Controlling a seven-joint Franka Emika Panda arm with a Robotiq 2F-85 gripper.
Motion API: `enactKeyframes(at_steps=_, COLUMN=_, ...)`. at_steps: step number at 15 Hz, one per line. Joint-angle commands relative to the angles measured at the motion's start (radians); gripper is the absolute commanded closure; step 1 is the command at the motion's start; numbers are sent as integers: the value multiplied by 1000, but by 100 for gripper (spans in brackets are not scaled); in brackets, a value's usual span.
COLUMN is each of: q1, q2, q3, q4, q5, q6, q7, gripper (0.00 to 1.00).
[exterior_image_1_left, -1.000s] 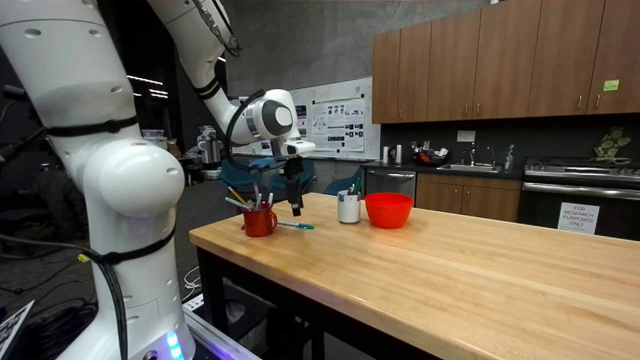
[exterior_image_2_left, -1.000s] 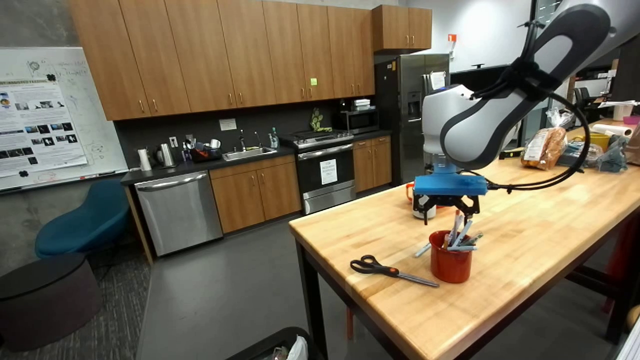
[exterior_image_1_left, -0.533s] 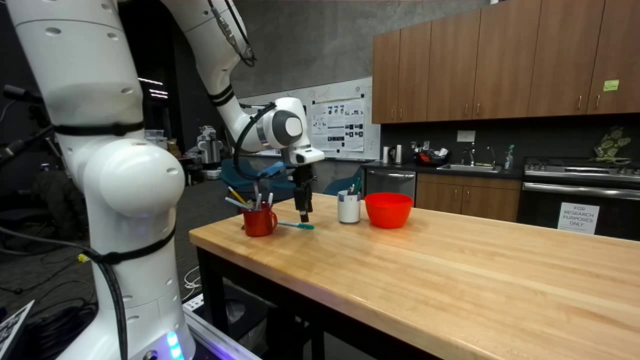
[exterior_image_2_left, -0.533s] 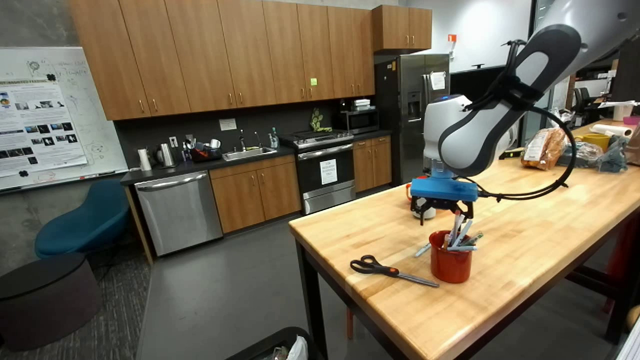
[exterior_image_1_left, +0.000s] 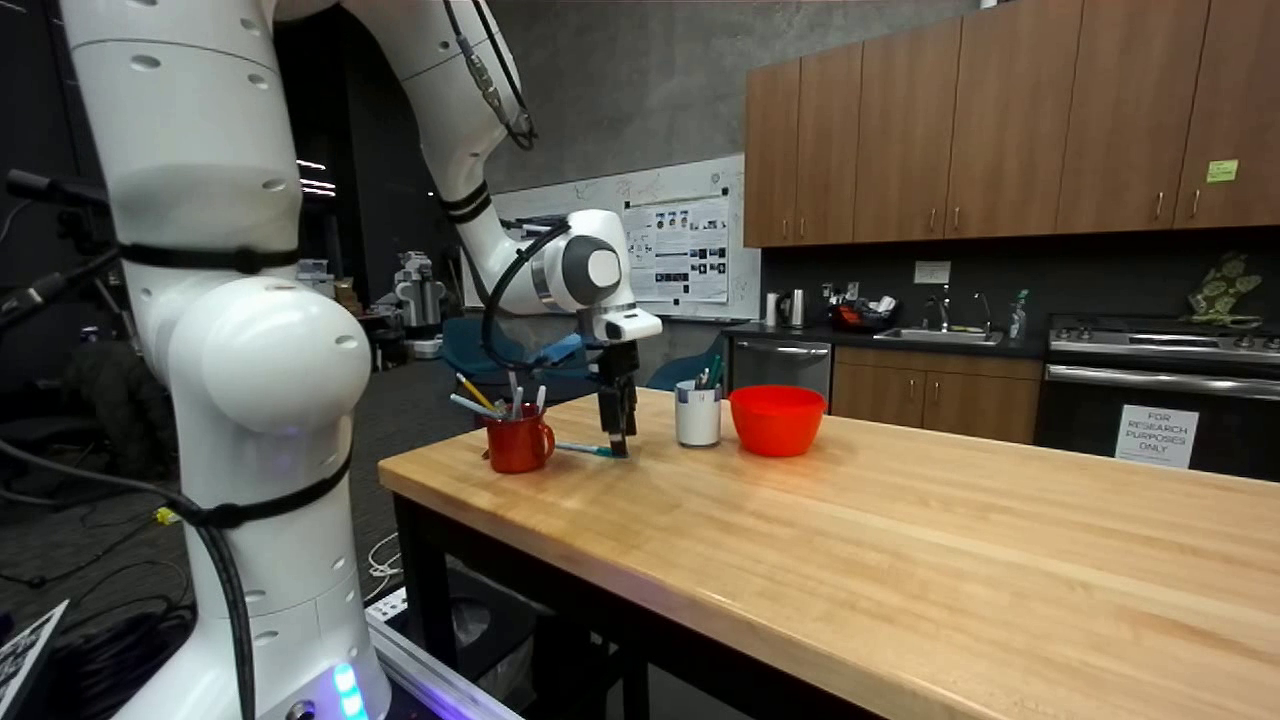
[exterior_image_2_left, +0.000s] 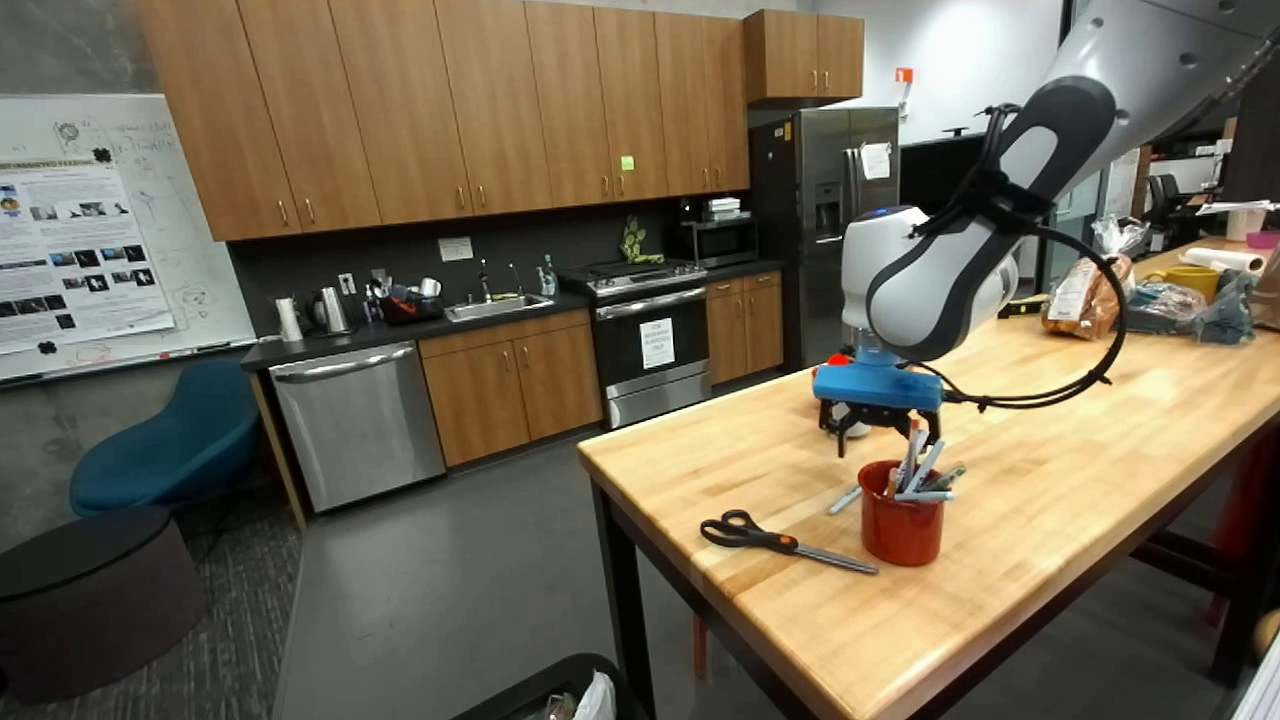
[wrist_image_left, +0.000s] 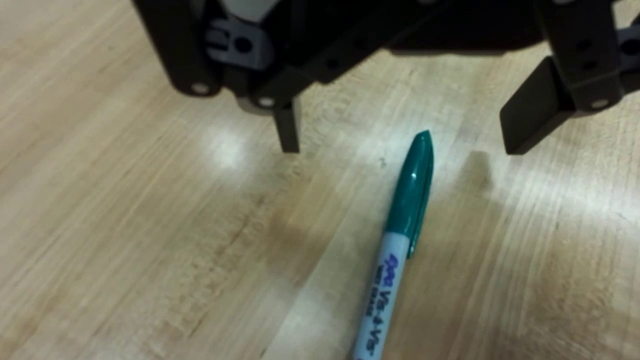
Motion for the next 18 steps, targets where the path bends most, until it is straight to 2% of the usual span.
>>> enactKeyframes(at_steps=1, q1=30, q2=39, q3=-32, q4=25, q5=-10, q6=8, q7=27, gripper=27)
enactKeyframes(at_steps=3, q1=40, q2=45, q3=-43, q4=27, q5=-5, q6=11, q7=25, gripper=39)
enactKeyframes(at_steps=7, q1=53, q2=44, q3=-54, q4=35, q5=0, q6=13, q7=20, gripper=70)
enactKeyframes(at_steps=12, q1=58, q2=21, q3=-61, q4=25, q5=-4, q6=13, q7=16, gripper=100)
enactKeyframes(at_steps=18, q1=48, q2=-73, q3=-53, q4=2, q5=-151, q6=50, q7=65, gripper=97)
